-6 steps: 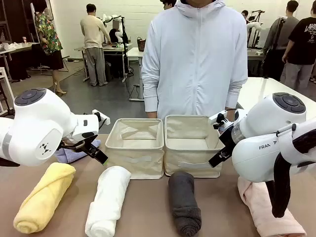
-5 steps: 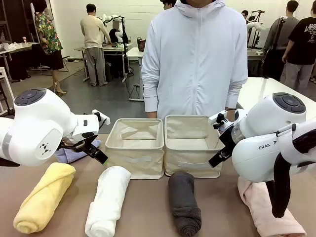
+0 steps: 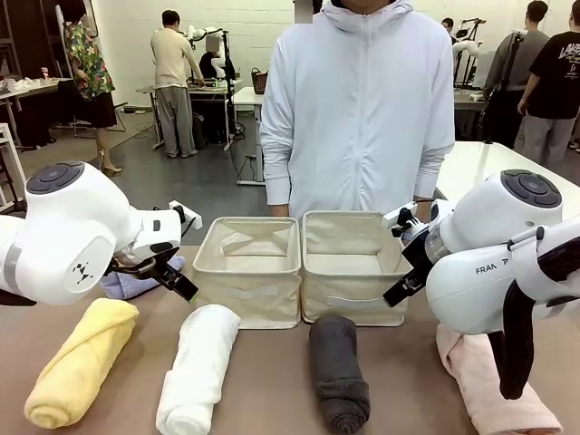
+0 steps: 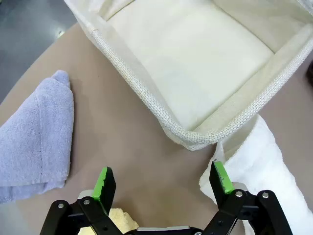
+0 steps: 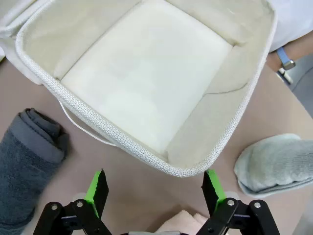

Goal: Sort the towels based on their folding style.
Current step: Pick up one triangle-folded towel and place it in the left Fabric basket.

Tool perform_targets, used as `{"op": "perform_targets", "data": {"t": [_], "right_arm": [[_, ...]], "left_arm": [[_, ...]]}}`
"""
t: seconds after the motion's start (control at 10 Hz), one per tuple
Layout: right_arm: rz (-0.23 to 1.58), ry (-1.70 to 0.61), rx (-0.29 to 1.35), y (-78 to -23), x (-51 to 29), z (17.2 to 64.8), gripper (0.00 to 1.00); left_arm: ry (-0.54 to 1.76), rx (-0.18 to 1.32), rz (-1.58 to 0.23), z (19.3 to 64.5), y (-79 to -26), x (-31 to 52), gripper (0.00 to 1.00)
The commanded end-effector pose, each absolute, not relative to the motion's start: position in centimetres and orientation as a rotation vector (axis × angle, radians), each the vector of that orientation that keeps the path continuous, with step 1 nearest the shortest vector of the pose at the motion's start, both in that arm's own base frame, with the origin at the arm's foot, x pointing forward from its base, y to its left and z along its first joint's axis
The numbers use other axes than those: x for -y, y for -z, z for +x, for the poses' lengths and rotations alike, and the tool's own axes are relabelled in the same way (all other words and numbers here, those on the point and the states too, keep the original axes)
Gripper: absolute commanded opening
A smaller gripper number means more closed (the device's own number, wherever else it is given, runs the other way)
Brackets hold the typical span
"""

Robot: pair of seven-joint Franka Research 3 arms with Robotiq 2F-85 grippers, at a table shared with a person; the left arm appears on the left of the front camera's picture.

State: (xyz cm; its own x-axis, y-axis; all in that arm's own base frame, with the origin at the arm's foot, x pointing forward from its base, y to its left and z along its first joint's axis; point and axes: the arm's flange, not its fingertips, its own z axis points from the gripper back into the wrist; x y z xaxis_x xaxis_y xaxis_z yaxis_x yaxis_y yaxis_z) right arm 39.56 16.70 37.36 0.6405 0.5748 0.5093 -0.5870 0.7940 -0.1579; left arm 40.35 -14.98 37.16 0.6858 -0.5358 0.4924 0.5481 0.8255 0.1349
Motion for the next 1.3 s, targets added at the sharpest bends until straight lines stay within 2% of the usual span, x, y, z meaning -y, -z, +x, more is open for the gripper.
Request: {"op": "perform_targets", "data": {"t": [0.0, 1.1, 1.2], "right_arm": [[0.023, -0.662, 0.573, -37.4, -16.7, 39.6, 1.0], [0.023, -0.662, 0.573, -37.4, -16.7, 39.6, 1.0], [0.037, -0.675, 0.643, -40.7, -16.0, 36.5, 1.0]], "left_arm": [[0.608, 0.544, -0.024, 40.3, -37.2, 15.0, 1.0], [0.607, 0.544, -0.024, 40.4, -37.2, 15.0, 1.0], [0.676, 0.646, -0.107, 36.7, -42.1, 15.4, 1.0]]}}
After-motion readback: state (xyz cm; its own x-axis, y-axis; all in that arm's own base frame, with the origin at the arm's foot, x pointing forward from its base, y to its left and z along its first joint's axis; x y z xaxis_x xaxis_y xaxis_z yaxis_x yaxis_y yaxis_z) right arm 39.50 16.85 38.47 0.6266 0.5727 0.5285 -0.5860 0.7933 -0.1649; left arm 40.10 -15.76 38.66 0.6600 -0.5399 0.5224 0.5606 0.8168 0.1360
